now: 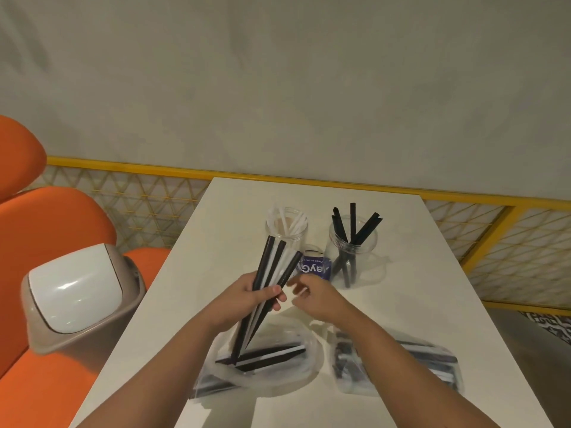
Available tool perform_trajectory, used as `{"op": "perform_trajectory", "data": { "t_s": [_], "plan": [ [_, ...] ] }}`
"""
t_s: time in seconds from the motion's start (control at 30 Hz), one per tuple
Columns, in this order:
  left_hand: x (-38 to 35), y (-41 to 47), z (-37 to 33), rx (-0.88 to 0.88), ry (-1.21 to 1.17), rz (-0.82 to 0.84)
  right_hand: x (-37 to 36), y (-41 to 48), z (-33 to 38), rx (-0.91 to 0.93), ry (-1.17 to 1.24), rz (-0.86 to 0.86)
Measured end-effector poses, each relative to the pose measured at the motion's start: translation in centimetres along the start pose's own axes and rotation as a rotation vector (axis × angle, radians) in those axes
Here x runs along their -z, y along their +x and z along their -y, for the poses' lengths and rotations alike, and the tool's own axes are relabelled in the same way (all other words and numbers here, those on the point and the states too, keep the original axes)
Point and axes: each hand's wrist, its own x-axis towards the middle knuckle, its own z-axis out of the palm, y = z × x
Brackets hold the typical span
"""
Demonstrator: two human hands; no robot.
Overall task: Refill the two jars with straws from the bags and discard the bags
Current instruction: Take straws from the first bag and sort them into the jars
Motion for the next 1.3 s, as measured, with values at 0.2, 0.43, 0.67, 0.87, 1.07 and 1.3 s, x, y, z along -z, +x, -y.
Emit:
{"op": "perform_trajectory", "data": {
  "t_s": [0.2,0.43,0.67,0.87,1.07,1.3],
  "plan": [
    [-0.7,1.2,-1.8,-0.073,-0.107,-0.052,1.6,-0.7,4.0,0.161,0.575,-0.179],
    [-1.9,2.1,-2.8,-0.076,-0.23,-0.073,1.9,0.5,4.7,0.19,0.405,-0.423],
    [-2.4,2.1,-3.1,-0.046,-0.25,-0.061,6.5,1.4,6.2,0.208,0.627,-0.643],
    [-2.8,2.3,-3.7,-0.046,-0.218,0.033,8.1,1.3,6.7,0.119,0.279,-0.247],
    [-3.2,2.6,-4.3,-0.018,-0.221,0.045,8.8,1.6,6.6,0.131,0.156,-0.247],
    [-3.7,3.0,-4.7,-0.003,-0.271,0.036,9.0,1.7,6.7,0.188,-0.112,-0.318]
  ]
}}
